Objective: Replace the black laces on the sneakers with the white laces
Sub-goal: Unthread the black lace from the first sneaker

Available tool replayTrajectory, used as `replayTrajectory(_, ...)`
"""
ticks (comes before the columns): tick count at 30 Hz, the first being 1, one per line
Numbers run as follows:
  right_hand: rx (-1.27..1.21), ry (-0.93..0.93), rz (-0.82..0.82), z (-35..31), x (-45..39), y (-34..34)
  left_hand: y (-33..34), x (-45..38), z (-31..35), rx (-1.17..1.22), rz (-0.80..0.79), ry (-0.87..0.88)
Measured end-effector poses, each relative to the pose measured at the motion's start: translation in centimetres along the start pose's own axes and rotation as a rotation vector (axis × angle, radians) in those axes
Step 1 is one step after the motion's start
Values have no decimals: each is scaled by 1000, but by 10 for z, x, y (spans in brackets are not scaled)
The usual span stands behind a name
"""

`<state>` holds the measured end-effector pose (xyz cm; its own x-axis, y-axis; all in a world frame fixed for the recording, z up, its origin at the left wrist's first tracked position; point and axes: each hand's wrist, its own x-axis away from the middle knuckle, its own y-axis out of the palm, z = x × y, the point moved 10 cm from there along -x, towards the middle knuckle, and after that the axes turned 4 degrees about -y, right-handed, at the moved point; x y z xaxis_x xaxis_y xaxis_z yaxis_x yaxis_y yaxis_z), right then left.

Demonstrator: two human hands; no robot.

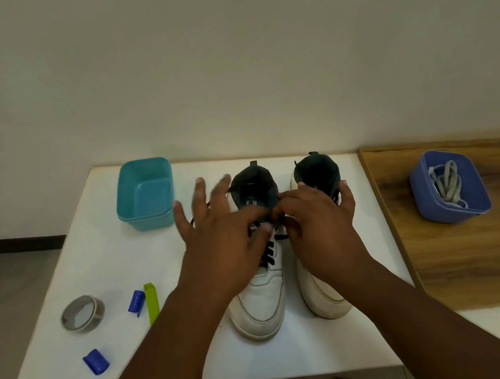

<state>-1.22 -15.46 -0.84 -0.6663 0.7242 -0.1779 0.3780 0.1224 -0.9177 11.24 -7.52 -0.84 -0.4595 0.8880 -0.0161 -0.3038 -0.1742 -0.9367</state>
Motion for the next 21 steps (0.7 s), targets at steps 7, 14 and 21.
replayTrajectory(7, 2, 8, -1, -1, -2, 0, -31, -2, -19, -29, 234, -129)
replayTrajectory(14, -5, 12, 5, 1, 0, 1, -62, 11, -50, 180, 524, -286)
replayTrajectory(21, -10, 7, 26, 1, -1, 3, 11, -1, -6, -32, -26, 7)
